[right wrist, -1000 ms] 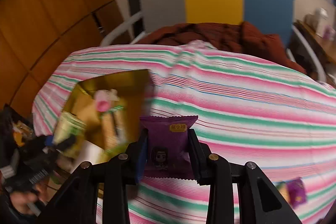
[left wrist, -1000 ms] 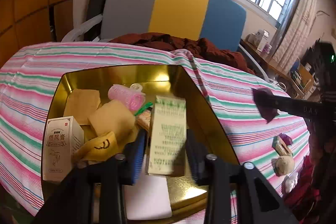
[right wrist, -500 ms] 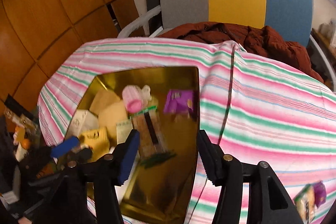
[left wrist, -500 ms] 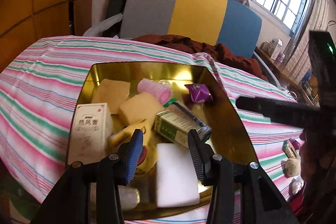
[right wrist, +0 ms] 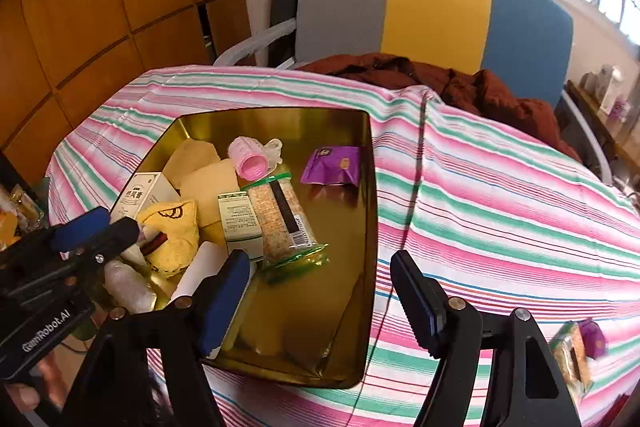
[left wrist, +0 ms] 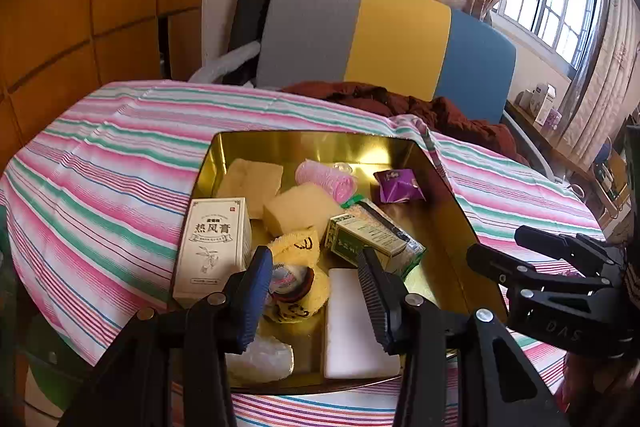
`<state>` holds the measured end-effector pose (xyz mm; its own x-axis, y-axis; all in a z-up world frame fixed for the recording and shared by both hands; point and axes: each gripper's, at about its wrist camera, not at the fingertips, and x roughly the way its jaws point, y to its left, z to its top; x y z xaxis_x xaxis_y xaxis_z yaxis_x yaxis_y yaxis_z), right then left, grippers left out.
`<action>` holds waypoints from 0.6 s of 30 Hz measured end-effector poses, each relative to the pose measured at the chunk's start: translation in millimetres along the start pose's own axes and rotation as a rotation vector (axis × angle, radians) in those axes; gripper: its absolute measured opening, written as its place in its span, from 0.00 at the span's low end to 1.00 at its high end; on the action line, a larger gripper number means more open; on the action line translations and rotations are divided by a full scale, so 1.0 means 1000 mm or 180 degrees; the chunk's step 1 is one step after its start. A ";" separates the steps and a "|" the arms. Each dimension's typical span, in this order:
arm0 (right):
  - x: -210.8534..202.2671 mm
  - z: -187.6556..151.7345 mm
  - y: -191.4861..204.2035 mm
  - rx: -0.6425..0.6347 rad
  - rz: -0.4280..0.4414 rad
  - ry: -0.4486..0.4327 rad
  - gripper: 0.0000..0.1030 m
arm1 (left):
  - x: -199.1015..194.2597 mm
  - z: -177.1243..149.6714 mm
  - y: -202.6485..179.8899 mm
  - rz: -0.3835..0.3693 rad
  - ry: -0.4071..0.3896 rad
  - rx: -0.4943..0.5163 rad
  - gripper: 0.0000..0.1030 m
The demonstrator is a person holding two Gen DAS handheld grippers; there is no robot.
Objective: Organize objects
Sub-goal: 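Carry the purple packet and green box into the gold tray and release them, then move both grippers back to the remaining items on the cloth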
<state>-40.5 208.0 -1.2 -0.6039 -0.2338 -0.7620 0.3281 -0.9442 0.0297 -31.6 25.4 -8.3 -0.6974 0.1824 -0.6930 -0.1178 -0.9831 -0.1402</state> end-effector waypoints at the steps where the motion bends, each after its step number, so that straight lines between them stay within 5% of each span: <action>1: -0.003 -0.002 0.001 -0.0015 -0.0030 -0.0028 0.75 | -0.002 0.000 -0.001 0.0017 -0.0025 0.0020 0.43; 3: -0.006 -0.004 0.003 -0.0029 -0.0052 -0.0067 0.82 | -0.006 -0.001 -0.003 0.0028 -0.0050 0.0051 0.43; 18: -0.019 -0.017 0.004 -0.0009 -0.0211 -0.0148 0.85 | -0.013 -0.009 -0.011 -0.0020 -0.0012 0.0143 0.43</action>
<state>-15.2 212.3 2.1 -0.6575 -0.1814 -0.7313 0.2883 -0.9573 -0.0217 -15.3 33.6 -4.3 -0.6993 0.1887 -0.6895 -0.1539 -0.9816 -0.1127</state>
